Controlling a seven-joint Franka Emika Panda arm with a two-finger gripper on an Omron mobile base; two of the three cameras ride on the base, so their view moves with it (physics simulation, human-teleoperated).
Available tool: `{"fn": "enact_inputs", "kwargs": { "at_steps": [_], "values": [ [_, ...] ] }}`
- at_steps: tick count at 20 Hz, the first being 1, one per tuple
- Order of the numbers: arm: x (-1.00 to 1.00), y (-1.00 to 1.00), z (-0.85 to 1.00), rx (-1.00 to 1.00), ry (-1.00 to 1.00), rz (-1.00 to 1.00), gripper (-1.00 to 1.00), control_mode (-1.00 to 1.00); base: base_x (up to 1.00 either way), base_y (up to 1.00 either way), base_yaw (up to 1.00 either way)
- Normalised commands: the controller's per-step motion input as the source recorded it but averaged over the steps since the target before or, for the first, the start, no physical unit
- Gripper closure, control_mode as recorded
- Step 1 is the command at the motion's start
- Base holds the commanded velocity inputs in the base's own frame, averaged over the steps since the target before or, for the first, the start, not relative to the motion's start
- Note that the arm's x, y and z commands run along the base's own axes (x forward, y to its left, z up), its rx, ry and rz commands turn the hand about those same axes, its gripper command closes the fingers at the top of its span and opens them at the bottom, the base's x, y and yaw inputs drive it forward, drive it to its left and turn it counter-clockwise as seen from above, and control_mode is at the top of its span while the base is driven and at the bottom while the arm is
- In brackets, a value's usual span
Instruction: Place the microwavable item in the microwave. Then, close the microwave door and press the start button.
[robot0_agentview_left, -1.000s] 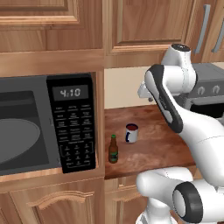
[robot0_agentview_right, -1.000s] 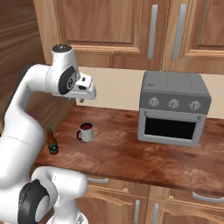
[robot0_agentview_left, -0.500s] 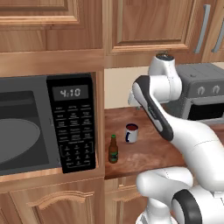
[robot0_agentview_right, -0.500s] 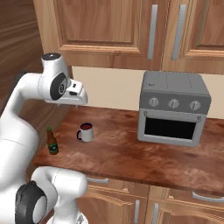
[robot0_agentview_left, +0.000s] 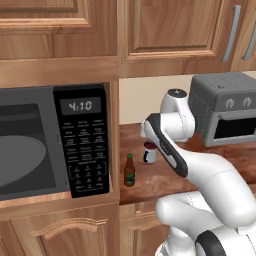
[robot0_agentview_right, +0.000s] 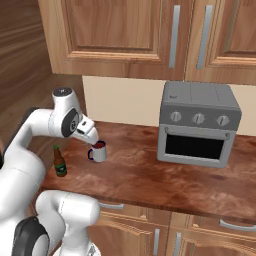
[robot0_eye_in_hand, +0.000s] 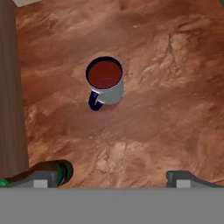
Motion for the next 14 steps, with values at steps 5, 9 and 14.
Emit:
{"fn": "enact_inputs", "kwargs": {
  "at_steps": [5, 9, 14],
  "values": [
    [0.14, 0.18, -0.33, 0.02, 0.01, -0.24, -1.00, -1.00, 0.00, 0.00, 0.00],
    [0.22, 0.05, -0.11, 0.00, 0.10, -0.10, -1.00, -1.00, 0.00, 0.00, 0.00],
    [0.15, 0.01, -0.10, 0.00, 0.10, -0.01, -1.00, -1.00, 0.00, 0.00, 0.00]
  ]
}}
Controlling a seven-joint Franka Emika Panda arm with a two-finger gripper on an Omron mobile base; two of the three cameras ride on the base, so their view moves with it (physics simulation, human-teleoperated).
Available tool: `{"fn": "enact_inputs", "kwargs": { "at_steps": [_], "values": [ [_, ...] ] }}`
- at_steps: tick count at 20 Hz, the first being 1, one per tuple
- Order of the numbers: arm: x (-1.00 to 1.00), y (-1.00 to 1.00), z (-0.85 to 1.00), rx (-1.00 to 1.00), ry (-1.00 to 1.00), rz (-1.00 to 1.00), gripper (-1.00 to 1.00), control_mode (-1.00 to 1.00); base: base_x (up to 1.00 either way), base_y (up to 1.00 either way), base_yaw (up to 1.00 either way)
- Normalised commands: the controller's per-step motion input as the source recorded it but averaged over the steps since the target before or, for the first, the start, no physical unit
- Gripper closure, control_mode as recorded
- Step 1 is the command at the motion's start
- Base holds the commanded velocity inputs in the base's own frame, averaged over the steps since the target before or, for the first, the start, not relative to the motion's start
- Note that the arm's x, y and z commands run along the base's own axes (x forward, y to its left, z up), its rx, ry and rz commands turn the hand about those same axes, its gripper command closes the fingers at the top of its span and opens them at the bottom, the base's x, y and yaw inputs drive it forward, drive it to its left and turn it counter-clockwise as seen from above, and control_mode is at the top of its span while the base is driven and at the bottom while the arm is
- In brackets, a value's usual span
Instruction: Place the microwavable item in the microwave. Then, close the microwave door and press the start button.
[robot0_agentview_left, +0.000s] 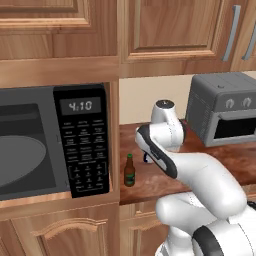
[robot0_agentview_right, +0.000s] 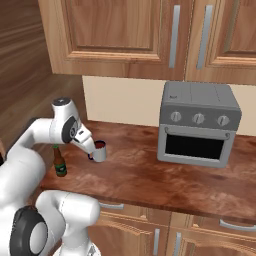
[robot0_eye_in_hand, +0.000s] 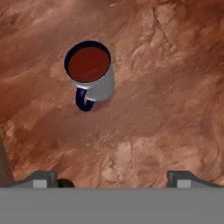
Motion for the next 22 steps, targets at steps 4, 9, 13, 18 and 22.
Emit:
{"fn": "enact_inputs", "kwargs": {
  "at_steps": [4, 9, 13, 18, 22],
  "values": [
    [0.26, 0.04, -0.21, 0.00, 0.10, 0.00, -1.00, -1.00, 0.00, 0.00, 0.00],
    [0.34, 0.10, -0.29, 0.00, 0.14, 0.00, -1.00, -1.00, 0.00, 0.00, 0.00],
    [0.26, 0.03, -0.28, 0.00, 0.08, 0.00, -1.00, -1.00, 0.00, 0.00, 0.00],
    [0.17, 0.00, -0.13, 0.00, 0.02, 0.00, -1.00, -1.00, 0.00, 0.00, 0.00],
    [0.15, 0.01, -0.18, 0.00, 0.00, 0.00, -1.00, -1.00, 0.00, 0.00, 0.00]
  ]
}}
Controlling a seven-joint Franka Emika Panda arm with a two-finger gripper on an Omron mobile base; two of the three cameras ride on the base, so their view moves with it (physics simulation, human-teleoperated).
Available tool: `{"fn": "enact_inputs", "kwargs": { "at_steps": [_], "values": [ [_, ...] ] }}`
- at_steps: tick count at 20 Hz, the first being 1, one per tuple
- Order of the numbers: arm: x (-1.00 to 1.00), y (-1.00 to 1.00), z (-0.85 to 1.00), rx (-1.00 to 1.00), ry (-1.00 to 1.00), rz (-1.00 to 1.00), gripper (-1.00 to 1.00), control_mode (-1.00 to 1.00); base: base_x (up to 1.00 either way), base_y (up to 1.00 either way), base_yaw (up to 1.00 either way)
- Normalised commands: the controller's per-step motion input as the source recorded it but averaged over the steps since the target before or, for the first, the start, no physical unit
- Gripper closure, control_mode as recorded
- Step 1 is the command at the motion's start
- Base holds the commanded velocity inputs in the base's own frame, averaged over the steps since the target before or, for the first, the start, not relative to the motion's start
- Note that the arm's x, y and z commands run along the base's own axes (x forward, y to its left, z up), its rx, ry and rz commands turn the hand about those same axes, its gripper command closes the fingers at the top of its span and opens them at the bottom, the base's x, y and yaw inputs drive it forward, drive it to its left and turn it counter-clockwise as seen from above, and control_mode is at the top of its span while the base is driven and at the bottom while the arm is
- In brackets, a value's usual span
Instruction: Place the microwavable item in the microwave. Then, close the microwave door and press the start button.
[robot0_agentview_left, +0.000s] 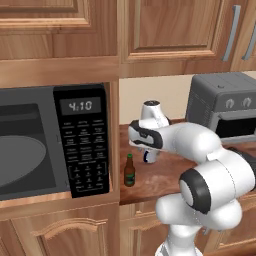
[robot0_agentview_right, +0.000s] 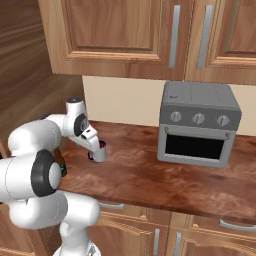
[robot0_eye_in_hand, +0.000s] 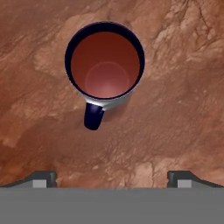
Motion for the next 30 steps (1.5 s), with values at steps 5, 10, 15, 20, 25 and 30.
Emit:
{"fn": "enact_inputs", "kwargs": {
  "at_steps": [5, 10, 15, 20, 25, 30],
  "values": [
    [0.16, 0.01, -0.21, 0.00, 0.00, 0.00, -1.00, -1.00, 0.00, 0.00, 0.00],
    [0.09, 0.00, -0.20, 0.00, 0.00, 0.00, -1.00, -1.00, 0.00, 0.00, 0.00],
    [0.05, 0.00, -0.13, 0.00, 0.00, 0.00, -1.00, -1.00, 0.00, 0.00, 0.00],
    [0.09, 0.00, -0.17, -0.01, 0.00, 0.00, -1.00, -1.00, 0.00, 0.00, 0.00],
    [0.13, 0.00, -0.26, -0.02, 0.00, 0.00, -1.00, -1.00, 0.00, 0.00, 0.00],
    [0.14, 0.00, -0.14, 0.00, 0.00, -0.01, -1.00, -1.00, 0.00, 0.00, 0.00]
  ]
}}
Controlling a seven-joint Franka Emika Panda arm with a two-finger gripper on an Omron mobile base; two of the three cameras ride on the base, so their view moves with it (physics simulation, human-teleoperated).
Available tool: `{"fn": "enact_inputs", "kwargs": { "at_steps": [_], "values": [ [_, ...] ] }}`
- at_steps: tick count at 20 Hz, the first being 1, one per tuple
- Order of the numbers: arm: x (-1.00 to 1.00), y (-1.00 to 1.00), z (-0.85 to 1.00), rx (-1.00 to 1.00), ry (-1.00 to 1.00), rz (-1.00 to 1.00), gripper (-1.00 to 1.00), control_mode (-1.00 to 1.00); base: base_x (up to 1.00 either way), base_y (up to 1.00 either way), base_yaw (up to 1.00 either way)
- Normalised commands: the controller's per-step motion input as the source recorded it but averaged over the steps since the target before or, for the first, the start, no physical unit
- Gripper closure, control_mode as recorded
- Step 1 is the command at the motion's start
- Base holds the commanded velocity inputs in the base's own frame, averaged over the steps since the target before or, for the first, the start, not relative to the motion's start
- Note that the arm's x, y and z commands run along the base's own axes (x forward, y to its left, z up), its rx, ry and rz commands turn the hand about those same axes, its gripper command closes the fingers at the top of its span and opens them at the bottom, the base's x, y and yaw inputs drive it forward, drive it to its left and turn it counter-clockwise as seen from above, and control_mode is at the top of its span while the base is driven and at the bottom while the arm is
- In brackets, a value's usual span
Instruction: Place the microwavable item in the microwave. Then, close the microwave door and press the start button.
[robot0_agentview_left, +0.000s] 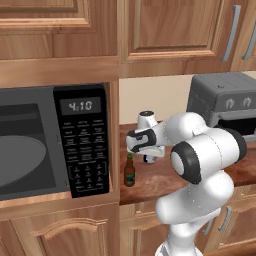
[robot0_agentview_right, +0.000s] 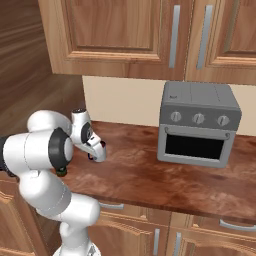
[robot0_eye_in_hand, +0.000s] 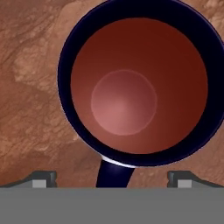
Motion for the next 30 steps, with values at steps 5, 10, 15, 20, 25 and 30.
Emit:
{"fn": "enact_inputs", "kwargs": {
  "at_steps": [5, 10, 15, 20, 25, 30],
  "values": [
    [0.07, 0.00, 0.00, 0.00, 0.00, -0.01, -1.00, -1.00, 0.00, 0.00, 0.00],
    [0.03, 0.00, 0.00, 0.00, 0.00, -0.02, -1.00, -1.00, 0.00, 0.00, 0.00],
    [0.00, 0.00, -0.07, 0.00, 0.00, -0.02, 1.00, -1.00, 0.00, 0.00, 0.00],
    [0.00, 0.00, 0.00, 0.00, 0.00, -0.02, 1.00, -1.00, 0.00, 0.00, 0.00],
    [0.00, 0.00, 0.00, 0.00, 0.00, -0.02, 1.00, -1.00, 0.00, 0.00, 0.00],
    [-0.18, -0.01, 0.11, 0.00, -0.05, -0.02, 1.00, -1.00, 0.00, 0.00, 0.00]
  ]
}}
